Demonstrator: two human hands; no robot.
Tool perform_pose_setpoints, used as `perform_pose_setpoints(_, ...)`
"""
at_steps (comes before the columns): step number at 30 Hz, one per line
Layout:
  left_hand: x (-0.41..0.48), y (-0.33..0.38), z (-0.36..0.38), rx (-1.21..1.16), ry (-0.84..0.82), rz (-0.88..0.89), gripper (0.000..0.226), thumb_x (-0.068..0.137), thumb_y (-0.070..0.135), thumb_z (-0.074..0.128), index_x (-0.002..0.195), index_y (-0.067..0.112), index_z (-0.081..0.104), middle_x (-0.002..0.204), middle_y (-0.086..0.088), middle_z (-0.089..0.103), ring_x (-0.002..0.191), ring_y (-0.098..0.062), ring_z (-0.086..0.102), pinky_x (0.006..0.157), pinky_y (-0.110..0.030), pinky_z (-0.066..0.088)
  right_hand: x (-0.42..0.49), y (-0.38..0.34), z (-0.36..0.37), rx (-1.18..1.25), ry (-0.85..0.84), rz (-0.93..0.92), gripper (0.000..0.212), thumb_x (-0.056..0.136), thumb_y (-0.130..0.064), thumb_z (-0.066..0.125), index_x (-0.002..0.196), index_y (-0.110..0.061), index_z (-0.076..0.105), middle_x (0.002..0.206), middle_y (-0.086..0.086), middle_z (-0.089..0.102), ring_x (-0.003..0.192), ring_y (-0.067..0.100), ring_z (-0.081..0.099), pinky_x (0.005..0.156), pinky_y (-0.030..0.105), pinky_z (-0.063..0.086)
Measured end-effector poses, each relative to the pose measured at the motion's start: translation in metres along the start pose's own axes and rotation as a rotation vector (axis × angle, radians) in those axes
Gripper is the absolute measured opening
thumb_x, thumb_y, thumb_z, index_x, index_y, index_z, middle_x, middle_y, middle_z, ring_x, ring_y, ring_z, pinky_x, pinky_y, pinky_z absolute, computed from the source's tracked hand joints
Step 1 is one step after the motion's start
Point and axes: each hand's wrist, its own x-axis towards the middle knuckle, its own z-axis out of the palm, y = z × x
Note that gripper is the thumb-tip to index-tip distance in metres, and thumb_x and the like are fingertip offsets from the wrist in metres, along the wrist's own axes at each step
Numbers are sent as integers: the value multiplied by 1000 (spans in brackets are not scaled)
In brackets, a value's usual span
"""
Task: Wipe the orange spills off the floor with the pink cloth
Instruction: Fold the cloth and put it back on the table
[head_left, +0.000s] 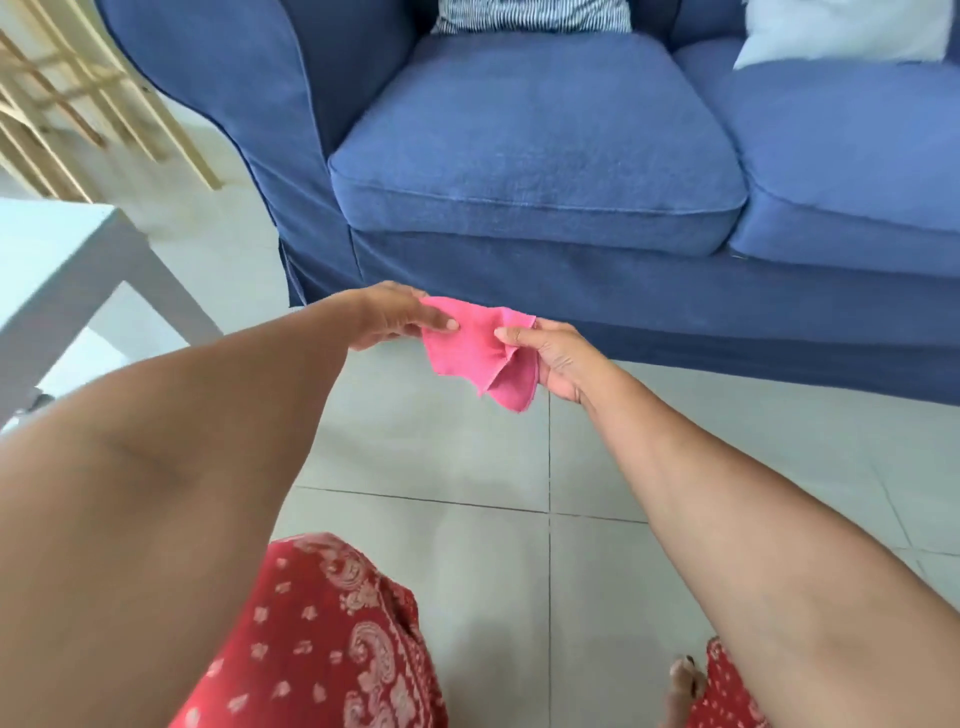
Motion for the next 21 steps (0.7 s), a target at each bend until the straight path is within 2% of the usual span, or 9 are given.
perform_pose_setpoints(2, -26, 7, -17, -39, 65, 45, 44, 75, 13, 82, 116, 9, 69, 115, -3, 73, 109, -19, 68, 110, -36, 41, -3, -18, 21, -85, 37, -17, 19, 83, 6, 63, 95, -9, 67, 84, 11, 68, 72, 24, 65, 71, 35, 56)
perform_pose_setpoints(5, -66, 11, -46, -39, 212, 96, 34, 75, 20, 81, 107, 13, 73, 108, 1, 74, 98, -14, 68, 99, -30, 41, -6, -42, 55, -158, 37, -54, 20, 84, 6, 59, 84, -12, 64, 76, 8, 67, 66, 22, 64, 67, 33, 54)
perform_pose_setpoints(7, -90, 10, -66, -68, 305, 132, 43, 72, 25, 84, 110, 8, 72, 107, -2, 73, 97, -16, 68, 94, -30, 45, -8, -55, 78, -164, 10, -114, 15, 86, 4, 62, 87, -11, 66, 73, 6, 71, 63, 20, 66, 63, 32, 54)
perform_pose_setpoints(9, -115, 4, -87, -152, 393, 162, 44, 76, 22, 82, 114, 3, 69, 107, -7, 72, 97, -22, 68, 92, -32, 53, -10, -66, 107, -158, -13, -167, 11, 88, -1, 65, 96, -8, 68, 80, 7, 73, 65, 20, 67, 62, 31, 54)
perform_pose_setpoints(11, -140, -2, -106, -226, 455, 197, 33, 85, 14, 75, 114, 1, 67, 101, -11, 71, 87, -22, 70, 77, -29, 61, -10, -76, 139, -144, -28, -200, 16, 89, -4, 66, 105, -6, 68, 88, 10, 72, 69, 22, 67, 65, 33, 55)
perform_pose_setpoints(14, -182, -18, -136, -285, 568, 216, 14, 90, 7, 68, 103, 4, 67, 90, -9, 69, 64, -12, 71, 59, -25, 61, -10, -83, 198, -137, -92, -217, 17, 88, -6, 67, 104, -8, 69, 90, 11, 72, 73, 23, 67, 70, 38, 57)
perform_pose_setpoints(15, -198, -23, -146, -288, 604, 212, 9, 91, 6, 66, 100, 6, 67, 88, -9, 68, 60, -10, 70, 57, -24, 60, -11, -84, 219, -146, -114, -224, 14, 88, -6, 67, 101, -11, 70, 89, 9, 72, 73, 23, 67, 72, 39, 57)
perform_pose_setpoints(17, -227, -35, -166, -306, 647, 185, 12, 91, 4, 65, 103, 3, 66, 89, -11, 67, 64, -15, 70, 59, -26, 61, -12, -87, 257, -183, -148, -253, 11, 89, -8, 67, 96, -15, 71, 87, 6, 72, 72, 20, 67, 74, 38, 57)
perform_pose_setpoints(21, -283, -65, -197, -275, 647, 85, 21, 90, 1, 65, 110, -3, 64, 94, -17, 69, 82, -28, 70, 70, -38, 63, -12, -89, 327, -363, -215, -338, 20, 91, -9, 66, 110, -9, 70, 88, 2, 71, 70, 13, 66, 57, 22, 54)
